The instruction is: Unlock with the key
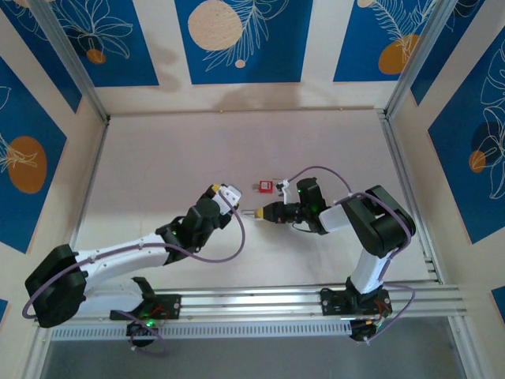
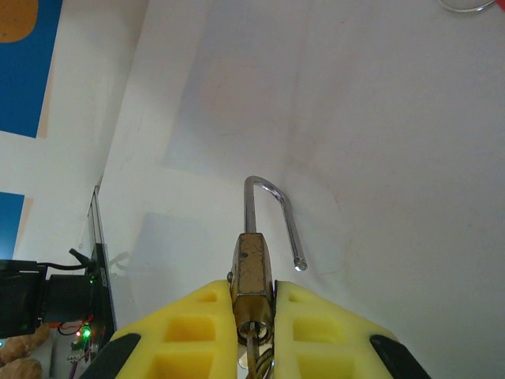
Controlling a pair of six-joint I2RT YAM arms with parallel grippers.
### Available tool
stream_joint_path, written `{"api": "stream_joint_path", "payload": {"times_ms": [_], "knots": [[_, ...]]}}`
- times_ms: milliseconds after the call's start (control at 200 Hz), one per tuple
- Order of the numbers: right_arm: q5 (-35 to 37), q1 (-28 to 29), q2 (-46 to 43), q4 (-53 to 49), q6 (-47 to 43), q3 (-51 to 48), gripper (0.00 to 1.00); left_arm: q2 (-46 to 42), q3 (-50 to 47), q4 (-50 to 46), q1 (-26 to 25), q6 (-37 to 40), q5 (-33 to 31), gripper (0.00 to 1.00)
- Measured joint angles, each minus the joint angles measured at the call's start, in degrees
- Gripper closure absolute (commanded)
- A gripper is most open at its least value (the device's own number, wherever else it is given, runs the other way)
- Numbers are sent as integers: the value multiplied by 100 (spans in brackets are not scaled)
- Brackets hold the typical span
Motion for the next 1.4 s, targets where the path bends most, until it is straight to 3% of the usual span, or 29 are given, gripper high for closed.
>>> {"api": "stream_joint_path", "payload": {"times_ms": [920,1161,1401], "knots": [[-133,212,9,654,173,-608,97,-44,-149,173,17,-208,444,54],[-111,302,-24,706,170,-708,97,610,-149,232,20,-675,876,57],[76,323,-229,151,125,-741,98,1458,133,-197,20,-400,1436,56]]}}
